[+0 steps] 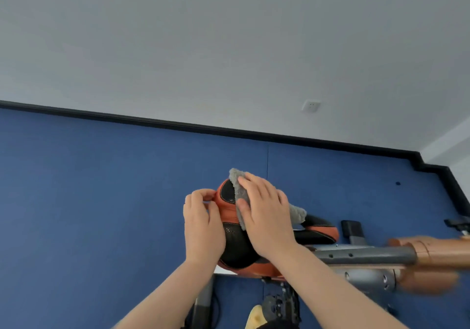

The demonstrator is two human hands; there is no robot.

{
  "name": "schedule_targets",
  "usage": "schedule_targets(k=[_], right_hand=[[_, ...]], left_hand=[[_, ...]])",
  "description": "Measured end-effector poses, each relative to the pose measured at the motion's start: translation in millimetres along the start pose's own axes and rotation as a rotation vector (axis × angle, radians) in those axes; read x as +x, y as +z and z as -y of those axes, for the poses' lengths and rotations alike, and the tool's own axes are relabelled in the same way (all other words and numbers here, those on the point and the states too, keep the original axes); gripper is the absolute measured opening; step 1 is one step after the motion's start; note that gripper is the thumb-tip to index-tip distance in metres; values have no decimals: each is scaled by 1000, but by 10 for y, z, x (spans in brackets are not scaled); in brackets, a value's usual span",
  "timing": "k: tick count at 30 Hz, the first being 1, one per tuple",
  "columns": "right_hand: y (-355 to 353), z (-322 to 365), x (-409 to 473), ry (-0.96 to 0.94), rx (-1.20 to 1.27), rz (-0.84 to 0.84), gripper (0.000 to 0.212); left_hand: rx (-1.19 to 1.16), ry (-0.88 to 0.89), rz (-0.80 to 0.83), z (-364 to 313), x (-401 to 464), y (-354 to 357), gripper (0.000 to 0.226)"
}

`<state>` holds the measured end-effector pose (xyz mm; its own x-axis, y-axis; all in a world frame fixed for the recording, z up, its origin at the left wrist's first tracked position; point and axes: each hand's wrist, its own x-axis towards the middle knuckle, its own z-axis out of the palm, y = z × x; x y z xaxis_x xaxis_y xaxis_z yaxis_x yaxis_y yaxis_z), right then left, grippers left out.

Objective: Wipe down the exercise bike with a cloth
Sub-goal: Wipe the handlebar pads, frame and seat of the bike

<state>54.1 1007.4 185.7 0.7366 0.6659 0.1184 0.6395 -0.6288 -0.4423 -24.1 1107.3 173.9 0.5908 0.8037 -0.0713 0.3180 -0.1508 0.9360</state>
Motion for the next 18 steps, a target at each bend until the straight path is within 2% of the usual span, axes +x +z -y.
schedule_targets(k=[2,5,9,12,15,18], right_hand=[[15,29,198,29,-30,75,39],[-40,14,339,145,73,200,40],[-104,7,41,4,-90,243,51],[-163,-28,185,21,-34,314,48],[-174,38,387,175,101,297,41],[-119,109,116,92,-73,235,47]], left_hand=[[-13,-13,22,29,32,13,24],[-32,-13,49,64,13,-12,23],[-96,5,73,104,20,-43,26],[-144,-12,76,92,64,-16,25],[-164,-16,112,94,69,-23,29],[-148,13,143,93,34,-55,33]])
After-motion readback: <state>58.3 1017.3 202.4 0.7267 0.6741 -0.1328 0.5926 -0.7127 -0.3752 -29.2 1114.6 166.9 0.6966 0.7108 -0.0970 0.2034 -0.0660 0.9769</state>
